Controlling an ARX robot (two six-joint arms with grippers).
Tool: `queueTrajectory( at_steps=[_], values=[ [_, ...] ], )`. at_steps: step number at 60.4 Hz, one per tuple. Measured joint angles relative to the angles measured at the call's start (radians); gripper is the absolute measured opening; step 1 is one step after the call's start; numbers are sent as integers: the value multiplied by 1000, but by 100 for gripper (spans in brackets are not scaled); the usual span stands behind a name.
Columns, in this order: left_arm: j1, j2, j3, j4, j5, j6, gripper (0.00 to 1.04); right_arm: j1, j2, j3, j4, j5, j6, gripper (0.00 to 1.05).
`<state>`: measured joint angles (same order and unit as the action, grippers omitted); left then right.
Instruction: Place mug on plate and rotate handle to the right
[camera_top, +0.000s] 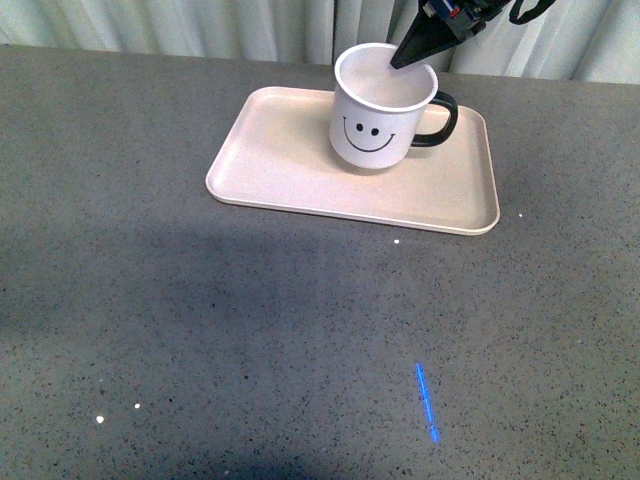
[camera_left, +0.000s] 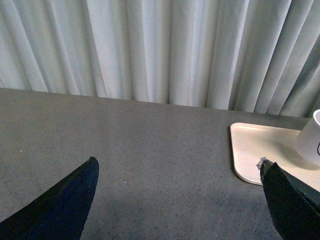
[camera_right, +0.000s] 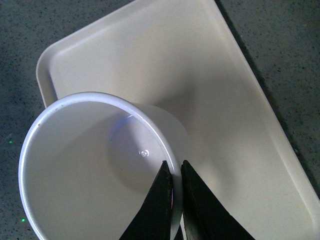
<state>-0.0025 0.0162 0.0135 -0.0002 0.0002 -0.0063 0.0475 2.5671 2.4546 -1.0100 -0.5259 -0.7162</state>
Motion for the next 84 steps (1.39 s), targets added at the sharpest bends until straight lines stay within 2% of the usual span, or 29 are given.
queueTrajectory(
  at_steps=[13,45,62,69,79,84],
  values=[
    [0,0,0,0,0,0,95,3,91,210,-135,-30,-60,2],
    [0,0,0,0,0,0,95,5,231,419,-303,-51,-172,2],
    [0,0,0,0,0,0,95,7,249,432,-327,-40,-215,2],
    [0,0,0,0,0,0,95,10,222,337,-261,-24,-228,2],
    [0,0,0,0,0,0,95,11,213,303,-258,-23,-231,2],
    [0,0,0,0,0,0,95,13,224,342,-289,-5,-238,9]
  ],
)
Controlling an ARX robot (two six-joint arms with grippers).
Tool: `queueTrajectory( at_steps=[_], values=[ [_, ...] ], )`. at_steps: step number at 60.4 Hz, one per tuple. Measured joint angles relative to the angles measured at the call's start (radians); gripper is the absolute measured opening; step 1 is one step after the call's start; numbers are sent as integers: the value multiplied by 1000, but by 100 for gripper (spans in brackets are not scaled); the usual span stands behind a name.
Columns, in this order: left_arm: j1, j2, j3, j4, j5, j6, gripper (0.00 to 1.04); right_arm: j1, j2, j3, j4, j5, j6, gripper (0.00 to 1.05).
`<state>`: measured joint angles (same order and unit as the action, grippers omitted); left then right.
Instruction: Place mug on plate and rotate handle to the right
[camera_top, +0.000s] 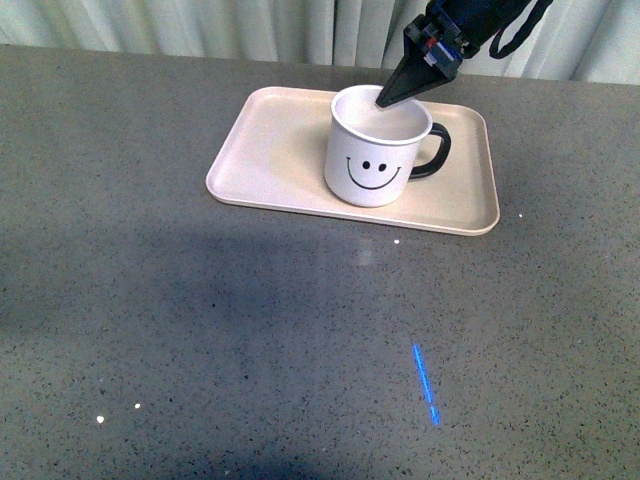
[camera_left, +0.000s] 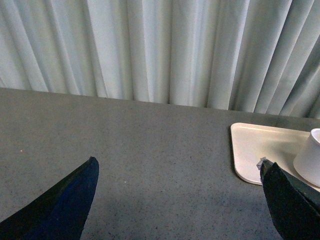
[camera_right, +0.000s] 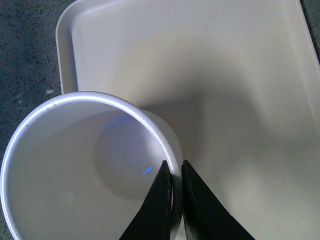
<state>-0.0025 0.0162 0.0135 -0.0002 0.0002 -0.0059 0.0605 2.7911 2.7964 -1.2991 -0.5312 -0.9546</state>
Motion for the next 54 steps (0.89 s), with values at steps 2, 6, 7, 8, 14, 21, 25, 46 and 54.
queueTrajectory(
  at_steps=[2,6,7,8,14,21,25,46,54],
  values=[
    [0,0,0,0,0,0,95,0,7,16,-8,2,-4,13],
    [0,0,0,0,0,0,95,0,18,43,-25,3,-11,25],
    [0,0,0,0,0,0,95,0,18,43,-25,3,-11,25],
    [0,0,0,0,0,0,95,1,19,50,-29,3,-11,29],
    [0,0,0,0,0,0,95,3,21,68,-32,-1,-15,41],
    [0,0,0,0,0,0,95,6,15,90,-40,-27,-29,62],
    [0,0,0,0,0,0,95,5,-5,90,-51,-67,-30,81],
    [0,0,0,0,2,0,95,10,-624,-708,725,241,310,79],
    [0,0,0,0,-1,0,95,10,-934,-1425,1578,586,756,53]
  ],
)
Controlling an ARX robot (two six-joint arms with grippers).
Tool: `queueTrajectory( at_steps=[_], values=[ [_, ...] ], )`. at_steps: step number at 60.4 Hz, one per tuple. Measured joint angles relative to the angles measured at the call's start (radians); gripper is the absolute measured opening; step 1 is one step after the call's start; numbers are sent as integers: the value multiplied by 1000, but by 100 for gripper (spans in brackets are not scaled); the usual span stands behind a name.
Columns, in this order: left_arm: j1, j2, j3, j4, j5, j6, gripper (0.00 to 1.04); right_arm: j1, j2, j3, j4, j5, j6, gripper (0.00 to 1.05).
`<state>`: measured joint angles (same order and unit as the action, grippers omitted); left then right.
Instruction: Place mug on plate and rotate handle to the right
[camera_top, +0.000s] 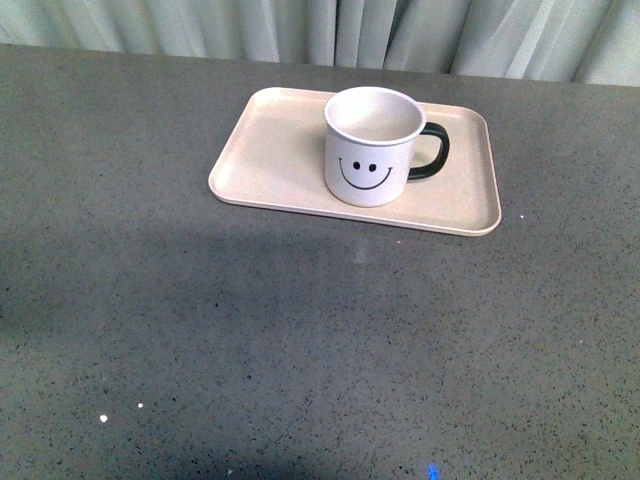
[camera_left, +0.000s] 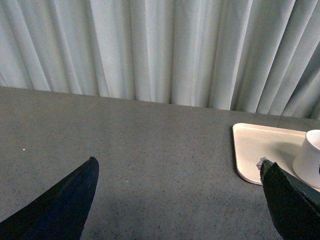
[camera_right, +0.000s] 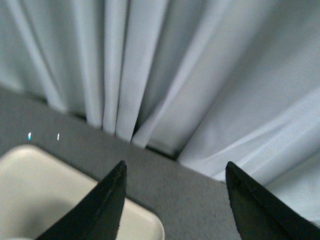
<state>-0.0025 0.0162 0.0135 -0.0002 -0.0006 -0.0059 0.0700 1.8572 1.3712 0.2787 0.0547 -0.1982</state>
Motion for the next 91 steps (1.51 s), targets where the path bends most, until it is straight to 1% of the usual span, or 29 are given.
queueTrajectory(
  at_steps=[1,3,5,8,9,11,17,20,23,30,40,50,60,66,72,83,91],
  values=[
    [0,0,0,0,0,0,95,-6,-33,-112,167,3,54,48],
    [0,0,0,0,1,0,95,-10,-68,-246,373,4,98,41],
    [0,0,0,0,0,0,95,-13,-95,-327,458,3,120,36],
    [0,0,0,0,1,0,95,-16,-141,-446,542,0,147,27],
    [0,0,0,0,1,0,95,-17,-150,-467,553,0,151,25],
    [0,0,0,0,1,0,95,-20,-185,-544,587,-1,162,18],
    [0,0,0,0,1,0,95,-26,-261,-683,635,-6,178,2],
    [0,0,0,0,1,0,95,-27,-298,-743,656,-13,183,2],
    [0,0,0,0,1,0,95,-48,-348,-819,678,-56,184,2],
    [0,0,0,0,1,0,95,-71,-433,-934,701,-51,186,2],
    [0,0,0,0,1,0,95,-71,-556,-1071,709,-54,187,2],
    [0,0,0,0,1,0,95,-71,-663,-1156,693,-55,187,2],
    [0,0,0,0,1,0,95,-71,-805,-1240,629,-55,187,2],
    [0,0,0,0,1,0,95,-71,-821,-1290,673,-55,187,2],
    [0,0,0,0,1,0,95,-71,-873,-1319,630,-55,188,2],
    [0,0,0,0,1,0,95,-71,-1057,-1349,484,-55,187,2],
    [0,0,0,0,1,0,95,-71,-1145,-1351,408,-55,188,2]
  ],
)
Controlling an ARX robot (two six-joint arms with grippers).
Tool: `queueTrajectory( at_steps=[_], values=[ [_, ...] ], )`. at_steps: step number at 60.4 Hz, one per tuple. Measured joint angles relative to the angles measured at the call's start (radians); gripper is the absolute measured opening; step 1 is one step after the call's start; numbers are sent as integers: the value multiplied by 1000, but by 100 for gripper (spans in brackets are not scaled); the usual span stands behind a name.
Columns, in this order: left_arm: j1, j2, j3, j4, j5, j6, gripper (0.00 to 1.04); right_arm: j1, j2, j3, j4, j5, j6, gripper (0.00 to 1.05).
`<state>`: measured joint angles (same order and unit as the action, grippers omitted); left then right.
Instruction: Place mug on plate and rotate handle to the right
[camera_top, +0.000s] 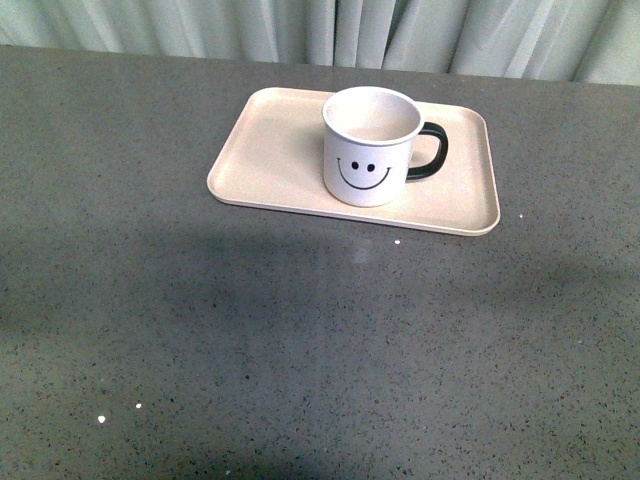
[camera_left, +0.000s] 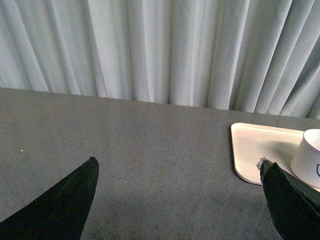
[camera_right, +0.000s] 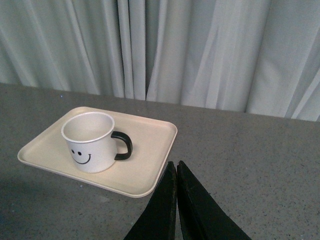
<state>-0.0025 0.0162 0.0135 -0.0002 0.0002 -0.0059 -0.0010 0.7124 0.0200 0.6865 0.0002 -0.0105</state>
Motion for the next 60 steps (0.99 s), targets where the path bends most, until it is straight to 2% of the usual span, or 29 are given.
queueTrajectory(
  at_steps=[41,60],
  values=[
    [0,0,0,0,0,0,95,0,-420,-1,-392,0,0,2],
    [0,0,0,0,0,0,95,0,-511,-1,-483,0,0,2]
  ],
)
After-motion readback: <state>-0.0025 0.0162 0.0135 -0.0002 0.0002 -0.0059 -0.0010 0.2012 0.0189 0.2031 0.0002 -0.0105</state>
